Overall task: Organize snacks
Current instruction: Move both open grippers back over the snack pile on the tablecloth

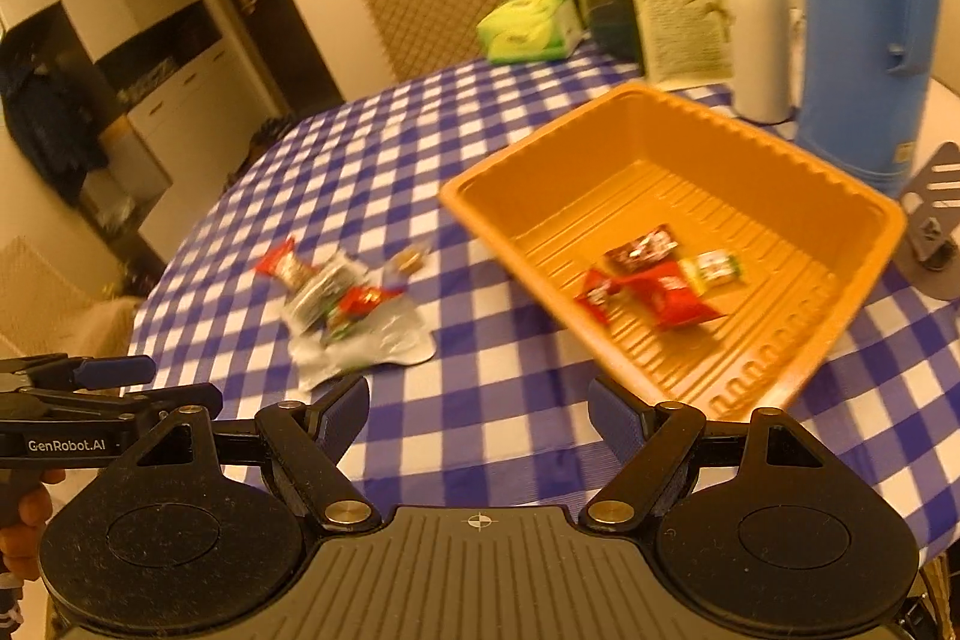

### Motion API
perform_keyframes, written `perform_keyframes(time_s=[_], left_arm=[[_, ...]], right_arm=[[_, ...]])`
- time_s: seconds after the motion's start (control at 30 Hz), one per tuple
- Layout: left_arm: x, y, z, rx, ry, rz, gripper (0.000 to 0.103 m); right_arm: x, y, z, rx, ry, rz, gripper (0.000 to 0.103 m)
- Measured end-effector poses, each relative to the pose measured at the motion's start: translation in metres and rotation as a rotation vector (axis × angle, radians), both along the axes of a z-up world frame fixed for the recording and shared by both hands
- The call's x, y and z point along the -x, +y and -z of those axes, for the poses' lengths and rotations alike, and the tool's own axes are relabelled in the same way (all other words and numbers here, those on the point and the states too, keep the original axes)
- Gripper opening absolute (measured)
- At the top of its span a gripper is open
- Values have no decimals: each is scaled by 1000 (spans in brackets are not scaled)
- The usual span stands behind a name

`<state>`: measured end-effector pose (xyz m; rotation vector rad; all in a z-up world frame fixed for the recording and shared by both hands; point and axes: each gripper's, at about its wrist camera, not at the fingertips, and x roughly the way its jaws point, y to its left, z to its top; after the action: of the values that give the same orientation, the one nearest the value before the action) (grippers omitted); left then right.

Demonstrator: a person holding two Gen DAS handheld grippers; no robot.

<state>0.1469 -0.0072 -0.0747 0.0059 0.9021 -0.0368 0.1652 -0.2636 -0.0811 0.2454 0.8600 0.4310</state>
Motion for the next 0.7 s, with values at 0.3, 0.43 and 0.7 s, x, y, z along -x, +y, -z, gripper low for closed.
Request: perform_keyframes(time_s=[0.3,0.43,0.7], left_arm=[[-1,31,13,-6,33,-67,83],[-4,39,19,-7,42,-74,81],[-20,57,28,-5,56,-82,79]], right_arm=[[-10,40,24,49,47,-82,80],[-18,56,32,77,53,-107,80],[-36,83,45,69,87,-137,80]])
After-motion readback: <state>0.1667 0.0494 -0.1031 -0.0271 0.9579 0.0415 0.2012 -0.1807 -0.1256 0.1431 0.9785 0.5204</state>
